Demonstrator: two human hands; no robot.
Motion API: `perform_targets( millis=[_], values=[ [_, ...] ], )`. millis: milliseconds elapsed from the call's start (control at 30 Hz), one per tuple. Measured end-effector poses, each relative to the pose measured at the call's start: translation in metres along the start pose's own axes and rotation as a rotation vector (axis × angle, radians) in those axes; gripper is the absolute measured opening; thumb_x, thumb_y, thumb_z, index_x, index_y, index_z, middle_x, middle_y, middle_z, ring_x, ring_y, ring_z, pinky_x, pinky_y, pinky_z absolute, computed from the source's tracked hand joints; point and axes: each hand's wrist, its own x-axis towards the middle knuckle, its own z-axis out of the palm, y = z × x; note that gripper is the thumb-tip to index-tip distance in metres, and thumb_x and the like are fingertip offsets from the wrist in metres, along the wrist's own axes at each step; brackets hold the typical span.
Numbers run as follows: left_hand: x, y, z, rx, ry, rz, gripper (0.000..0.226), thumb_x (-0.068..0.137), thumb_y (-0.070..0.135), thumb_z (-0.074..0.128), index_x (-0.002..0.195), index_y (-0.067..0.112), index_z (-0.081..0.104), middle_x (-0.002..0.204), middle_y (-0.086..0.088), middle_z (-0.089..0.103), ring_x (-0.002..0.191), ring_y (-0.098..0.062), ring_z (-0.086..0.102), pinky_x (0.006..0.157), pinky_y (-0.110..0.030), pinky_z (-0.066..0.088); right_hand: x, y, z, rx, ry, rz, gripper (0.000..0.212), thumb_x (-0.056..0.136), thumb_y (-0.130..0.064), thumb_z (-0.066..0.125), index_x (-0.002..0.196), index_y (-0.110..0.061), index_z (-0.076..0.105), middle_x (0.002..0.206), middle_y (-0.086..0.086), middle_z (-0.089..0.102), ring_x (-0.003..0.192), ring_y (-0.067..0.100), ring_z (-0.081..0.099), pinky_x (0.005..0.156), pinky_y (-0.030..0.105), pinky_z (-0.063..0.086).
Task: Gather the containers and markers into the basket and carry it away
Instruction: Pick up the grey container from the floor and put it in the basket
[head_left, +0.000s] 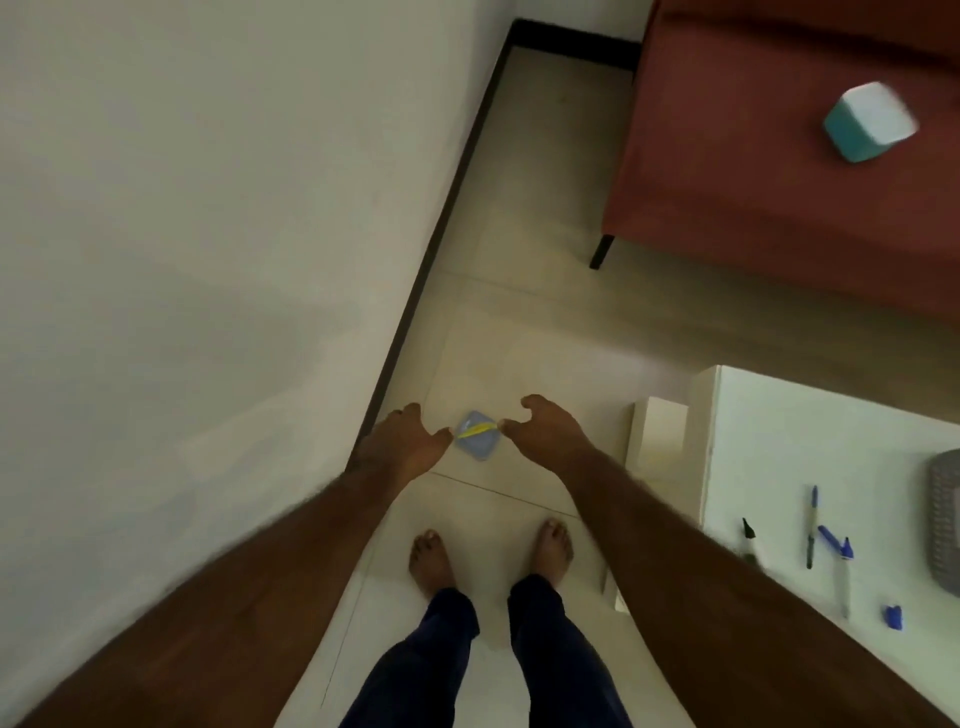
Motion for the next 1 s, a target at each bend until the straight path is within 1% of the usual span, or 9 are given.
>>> perform_targets(
  millis=[133, 267, 367, 467, 533, 633, 700, 833, 1000],
  values=[
    [0.096, -0.009, 0.059, -0.057, -0.023, -0.044, 0.082, 0.088, 0.065, 0.051, 0.149, 0.013, 0.032, 0.152, -0.013, 0.040, 0.136, -0.032, 0.042, 0.108, -0.042, 0.037, 0.105, 0.039, 0.043, -0.021, -0.022, 0.033, 0.063, 0.094, -0.041, 0.060, 0.145, -0.010, 0.042, 0.148, 0.010, 0.048, 0.135, 0.026, 0.046, 0.105, 0.027, 0.034],
    [0.201, -0.031, 0.144, -0.070, -0.046, -0.081, 0.080, 0.090, 0.061, 0.052, 0.150, 0.011, 0.033, 0.153, -0.015, 0.039, 0.138, -0.033, 0.040, 0.111, -0.040, 0.034, 0.210, 0.098, 0.114, -0.043, -0.037, 0.052, 0.059, 0.097, -0.035, 0.058, 0.143, -0.001, 0.043, 0.148, 0.015, 0.047, 0.137, 0.027, 0.043, 0.105, 0.027, 0.026],
    [0.264, -0.053, 0.208, -0.087, -0.086, -0.086, 0.079, 0.091, 0.058, 0.052, 0.150, 0.009, 0.033, 0.153, -0.016, 0.038, 0.139, -0.033, 0.040, 0.110, -0.037, 0.034, 0.271, 0.140, 0.167, -0.054, -0.070, 0.075, 0.051, 0.099, -0.035, 0.053, 0.140, -0.004, 0.048, 0.143, 0.015, 0.049, 0.134, 0.029, 0.044, 0.102, 0.029, 0.031],
    [0.316, -0.074, 0.259, -0.122, -0.097, -0.135, 0.078, 0.092, 0.057, 0.052, 0.149, 0.007, 0.035, 0.152, -0.016, 0.040, 0.138, -0.033, 0.041, 0.109, -0.035, 0.035, 0.324, 0.170, 0.209, 0.082, -0.139, 0.203, 0.050, 0.091, -0.036, 0.060, 0.132, -0.009, 0.053, 0.132, 0.014, 0.058, 0.120, 0.031, 0.056, 0.084, 0.030, 0.041],
    [0.344, -0.084, 0.286, -0.153, -0.110, -0.167, 0.076, 0.093, 0.055, 0.053, 0.148, 0.005, 0.036, 0.152, -0.017, 0.040, 0.138, -0.033, 0.041, 0.109, -0.033, 0.034, 0.355, 0.182, 0.233, 0.138, -0.160, 0.230, 0.048, 0.089, -0.036, 0.061, 0.129, -0.011, 0.055, 0.127, 0.013, 0.061, 0.116, 0.032, 0.059, 0.083, 0.030, 0.043],
    [0.378, -0.092, 0.314, -0.222, -0.099, -0.206, 0.071, 0.095, 0.050, 0.053, 0.145, 0.001, 0.039, 0.151, -0.018, 0.042, 0.137, -0.032, 0.042, 0.108, -0.031, 0.034, 0.387, 0.190, 0.260, 0.249, -0.146, 0.247, 0.047, 0.088, -0.034, 0.062, 0.128, -0.010, 0.055, 0.124, 0.015, 0.062, 0.113, 0.034, 0.061, 0.093, 0.038, 0.052],
    [0.395, -0.091, 0.329, -0.257, -0.093, -0.224, 0.066, 0.096, 0.048, 0.052, 0.139, -0.001, 0.045, 0.145, -0.021, 0.048, 0.132, -0.034, 0.047, 0.103, -0.031, 0.038, 0.402, 0.193, 0.272, 0.313, -0.128, 0.249, 0.047, 0.089, -0.034, 0.062, 0.129, -0.009, 0.053, 0.125, 0.016, 0.061, 0.113, 0.034, 0.061, 0.096, 0.043, 0.052],
    [0.409, -0.083, 0.349, -0.351, -0.090, -0.243, 0.055, 0.095, 0.042, 0.056, 0.122, -0.007, 0.054, 0.127, -0.025, 0.059, 0.115, -0.038, 0.059, 0.093, -0.038, 0.050, 0.418, 0.197, 0.292, 0.365, -0.075, 0.243, 0.051, 0.091, -0.035, 0.062, 0.132, -0.009, 0.047, 0.128, 0.016, 0.056, 0.115, 0.034, 0.057, 0.097, 0.039, 0.049],
    [0.410, -0.072, 0.358, -0.417, -0.080, -0.274, 0.052, 0.095, 0.038, 0.059, 0.123, -0.006, 0.053, 0.127, -0.026, 0.057, 0.118, -0.040, 0.056, 0.099, -0.043, 0.048, 0.421, 0.199, 0.302, 0.478, -0.045, 0.264, 0.060, 0.088, -0.035, 0.065, 0.138, -0.013, 0.041, 0.134, 0.015, 0.050, 0.118, 0.034, 0.054, 0.100, 0.044, 0.048]
  ],
)
